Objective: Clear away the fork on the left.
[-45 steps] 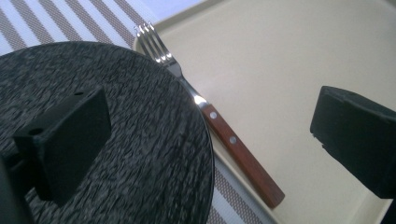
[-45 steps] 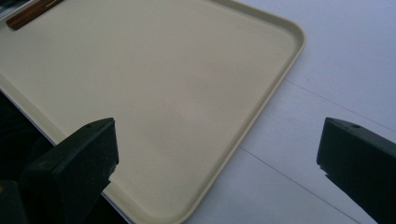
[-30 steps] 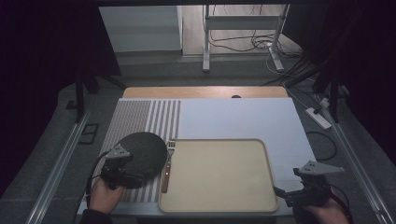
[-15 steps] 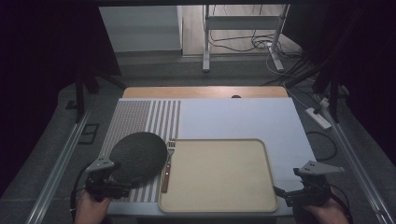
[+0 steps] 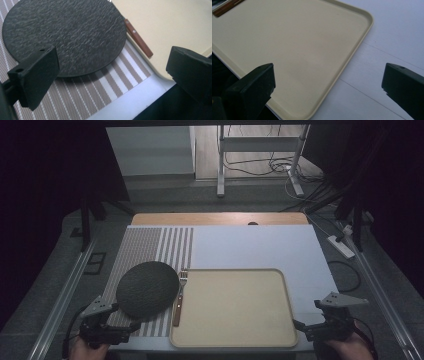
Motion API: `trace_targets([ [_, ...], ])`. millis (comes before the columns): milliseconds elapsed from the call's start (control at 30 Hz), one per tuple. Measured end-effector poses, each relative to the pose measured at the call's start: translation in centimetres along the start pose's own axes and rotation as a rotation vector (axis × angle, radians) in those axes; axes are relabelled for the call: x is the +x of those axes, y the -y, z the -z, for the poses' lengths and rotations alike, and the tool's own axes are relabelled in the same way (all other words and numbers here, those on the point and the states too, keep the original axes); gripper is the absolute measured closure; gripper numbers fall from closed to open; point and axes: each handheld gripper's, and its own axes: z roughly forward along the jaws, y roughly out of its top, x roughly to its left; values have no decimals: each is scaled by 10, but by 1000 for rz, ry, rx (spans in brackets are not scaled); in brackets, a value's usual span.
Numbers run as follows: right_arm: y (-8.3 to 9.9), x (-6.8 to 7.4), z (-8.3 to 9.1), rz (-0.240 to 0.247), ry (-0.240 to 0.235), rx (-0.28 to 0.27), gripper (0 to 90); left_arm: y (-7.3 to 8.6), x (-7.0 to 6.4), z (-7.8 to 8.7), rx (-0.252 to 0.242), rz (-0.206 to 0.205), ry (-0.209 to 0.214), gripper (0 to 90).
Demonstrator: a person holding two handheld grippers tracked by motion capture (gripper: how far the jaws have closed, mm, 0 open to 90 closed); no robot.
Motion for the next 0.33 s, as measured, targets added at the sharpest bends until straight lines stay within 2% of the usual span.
trace_targets([
  [333, 0, 0, 0, 6, 2, 4, 0, 1, 1, 0, 30, 13, -2, 6],
])
